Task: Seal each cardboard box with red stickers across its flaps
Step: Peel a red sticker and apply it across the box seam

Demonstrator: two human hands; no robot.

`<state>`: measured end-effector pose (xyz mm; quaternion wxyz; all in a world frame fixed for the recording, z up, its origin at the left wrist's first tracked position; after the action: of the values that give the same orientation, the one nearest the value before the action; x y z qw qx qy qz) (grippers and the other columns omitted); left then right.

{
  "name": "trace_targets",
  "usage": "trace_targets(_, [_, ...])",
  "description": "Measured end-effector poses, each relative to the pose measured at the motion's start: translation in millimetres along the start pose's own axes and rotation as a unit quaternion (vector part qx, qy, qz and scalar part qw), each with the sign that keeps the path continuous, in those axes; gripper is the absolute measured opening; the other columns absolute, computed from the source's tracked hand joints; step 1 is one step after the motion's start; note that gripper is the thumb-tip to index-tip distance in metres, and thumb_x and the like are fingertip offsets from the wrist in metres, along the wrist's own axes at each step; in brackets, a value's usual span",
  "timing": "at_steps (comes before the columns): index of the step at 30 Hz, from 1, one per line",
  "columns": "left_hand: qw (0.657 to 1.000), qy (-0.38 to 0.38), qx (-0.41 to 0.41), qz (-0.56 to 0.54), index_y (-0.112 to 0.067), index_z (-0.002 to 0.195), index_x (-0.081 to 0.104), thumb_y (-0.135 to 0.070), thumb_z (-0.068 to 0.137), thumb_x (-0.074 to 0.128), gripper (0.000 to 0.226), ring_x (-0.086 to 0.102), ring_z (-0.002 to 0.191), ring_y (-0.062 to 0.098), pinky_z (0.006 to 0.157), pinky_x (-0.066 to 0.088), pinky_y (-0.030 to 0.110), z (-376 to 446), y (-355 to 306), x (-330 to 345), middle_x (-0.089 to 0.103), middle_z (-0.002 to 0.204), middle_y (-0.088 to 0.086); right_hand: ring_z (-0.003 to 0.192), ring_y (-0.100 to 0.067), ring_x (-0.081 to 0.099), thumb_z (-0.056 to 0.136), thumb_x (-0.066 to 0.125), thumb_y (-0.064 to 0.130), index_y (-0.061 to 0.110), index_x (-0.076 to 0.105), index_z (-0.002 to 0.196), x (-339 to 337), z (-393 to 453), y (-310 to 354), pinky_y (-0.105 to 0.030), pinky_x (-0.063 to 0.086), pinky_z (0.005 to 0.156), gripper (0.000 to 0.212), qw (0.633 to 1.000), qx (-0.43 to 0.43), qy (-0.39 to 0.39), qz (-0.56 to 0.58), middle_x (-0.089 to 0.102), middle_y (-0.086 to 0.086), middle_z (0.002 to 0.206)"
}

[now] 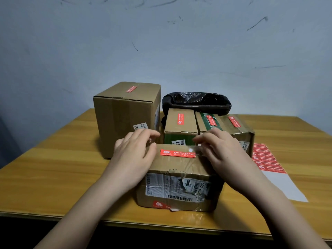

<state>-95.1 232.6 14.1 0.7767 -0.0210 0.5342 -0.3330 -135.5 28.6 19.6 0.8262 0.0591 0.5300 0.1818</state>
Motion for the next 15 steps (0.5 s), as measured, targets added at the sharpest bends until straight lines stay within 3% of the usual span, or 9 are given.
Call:
trace_targets(2, [0.997,0.004,0.082,-0.005,-0.040,0.138,0.039,-0.054,0.093,0.020,0.051,0.022,0.123,-0.018,0.107,0.014,0.021,-10.2,-9.9,-0.5,0.036,0.132,-0.031,0.122,-0.001,0.040,0.095,0.026,0.052,0.031,0.052,0.132,-0.7,-16.1,7.6,-0.025,0.030,0.099,0.050,0.999,-0.050,0.018,-0.010,0.050,0.017,0.131])
trace_targets(5, [0.985,0.039,0.157,0.058,-0.037,0.145,0.032,-0.059,0.093,0.010,0.061,0.018,0.136,-0.013,0.117,0.002,0.024,-22.0,-14.4,5.7,0.031,0.143,-0.028,0.139,0.000,0.028,0.093,0.016,0.063,0.029,0.042,0.143,6.1,-34.7,15.8,-0.023,0.014,0.112,0.066,0.991,-0.103,0.054,-0.060,0.041,0.018,0.146])
trace_targets(9, [0.980,0.032,0.175,0.090,-0.026,0.137,0.051,-0.053,0.098,0.010,0.063,0.041,0.132,0.004,0.115,0.012,0.033,-28.5,-11.8,7.7,0.053,0.138,-0.013,0.132,-0.012,0.046,0.098,0.016,0.059,0.021,0.053,0.136,12.4,-40.4,18.5,-0.030,0.020,0.111,0.065,0.986,-0.110,0.035,-0.120,0.057,0.007,0.136])
trace_targets(15, [0.978,0.019,0.178,0.103,-0.025,0.136,0.053,-0.045,0.096,0.027,0.052,0.044,0.130,0.006,0.114,0.014,0.033,-31.8,-5.7,13.4,0.054,0.137,-0.012,0.129,-0.010,0.050,0.098,0.020,0.059,0.022,0.056,0.133,17.1,-43.1,18.4,-0.027,0.023,0.108,0.062,0.988,-0.091,0.020,-0.125,0.057,0.007,0.136])
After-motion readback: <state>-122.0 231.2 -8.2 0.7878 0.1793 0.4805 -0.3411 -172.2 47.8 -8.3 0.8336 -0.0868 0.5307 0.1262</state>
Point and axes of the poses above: each hand's wrist, its own z-axis towards the middle knuckle, its own x-axis out of the palm, y = z × x, the point moved 4 cm from there along z, towards the middle knuckle
